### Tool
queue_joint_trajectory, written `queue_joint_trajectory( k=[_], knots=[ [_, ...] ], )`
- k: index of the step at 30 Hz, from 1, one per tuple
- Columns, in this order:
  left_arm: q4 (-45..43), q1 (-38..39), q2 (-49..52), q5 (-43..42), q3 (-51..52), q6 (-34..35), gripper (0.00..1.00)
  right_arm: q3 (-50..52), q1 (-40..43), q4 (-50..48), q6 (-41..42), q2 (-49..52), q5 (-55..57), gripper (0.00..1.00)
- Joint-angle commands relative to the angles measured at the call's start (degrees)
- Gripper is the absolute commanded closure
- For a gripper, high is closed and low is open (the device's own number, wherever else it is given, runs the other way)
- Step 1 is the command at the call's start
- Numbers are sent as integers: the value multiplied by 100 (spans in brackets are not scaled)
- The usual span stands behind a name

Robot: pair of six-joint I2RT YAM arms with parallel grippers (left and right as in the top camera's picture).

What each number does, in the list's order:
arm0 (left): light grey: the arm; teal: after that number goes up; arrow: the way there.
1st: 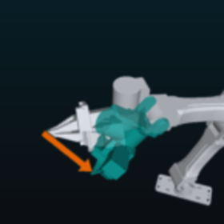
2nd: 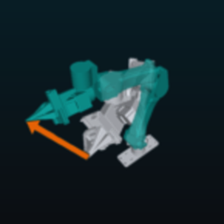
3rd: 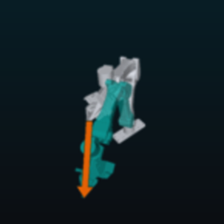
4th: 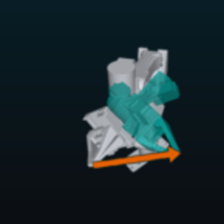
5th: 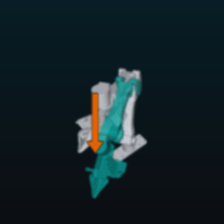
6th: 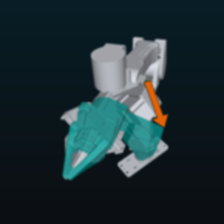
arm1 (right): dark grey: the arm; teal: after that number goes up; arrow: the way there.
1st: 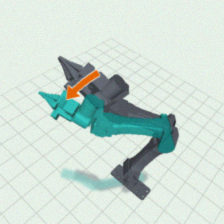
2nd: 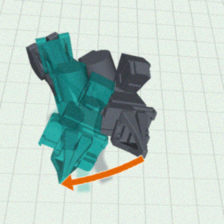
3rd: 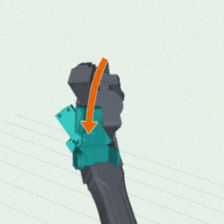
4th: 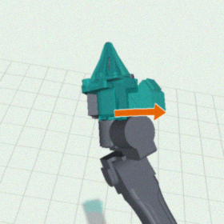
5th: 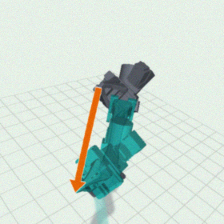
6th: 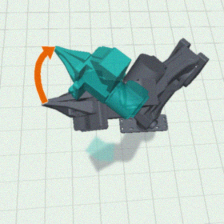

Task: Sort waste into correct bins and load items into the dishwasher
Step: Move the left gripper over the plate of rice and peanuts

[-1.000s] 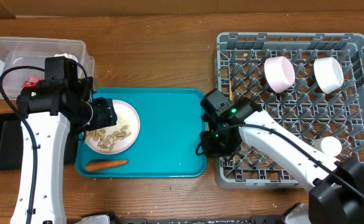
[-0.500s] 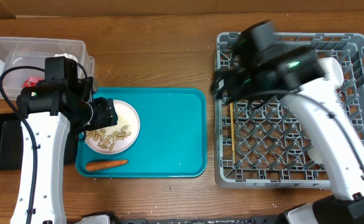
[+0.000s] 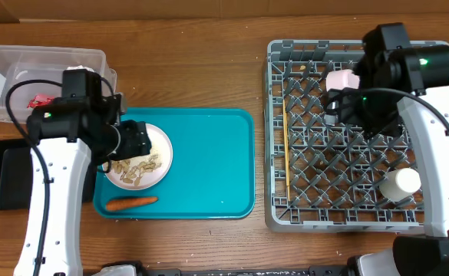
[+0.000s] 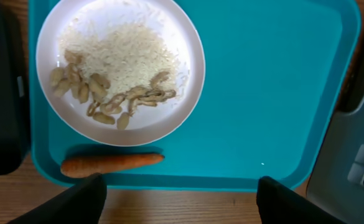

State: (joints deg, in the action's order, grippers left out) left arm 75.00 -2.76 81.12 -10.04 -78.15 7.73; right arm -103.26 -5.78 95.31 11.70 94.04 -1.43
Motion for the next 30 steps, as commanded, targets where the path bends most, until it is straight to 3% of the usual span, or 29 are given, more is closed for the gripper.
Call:
queue_joint_trajectory(
  k=[1, 17, 30],
  knots=[
    [-50, 457, 20, 13, 11, 20, 20, 26, 74, 44, 63, -50, 275, 2],
    [-610, 1390, 122, 264, 11, 560, 19, 282, 861, 173, 334, -197, 479, 2],
    [-890, 1596, 1563, 269, 11, 1040, 20, 1504, 940, -332, 330, -909, 328, 1]
  ],
)
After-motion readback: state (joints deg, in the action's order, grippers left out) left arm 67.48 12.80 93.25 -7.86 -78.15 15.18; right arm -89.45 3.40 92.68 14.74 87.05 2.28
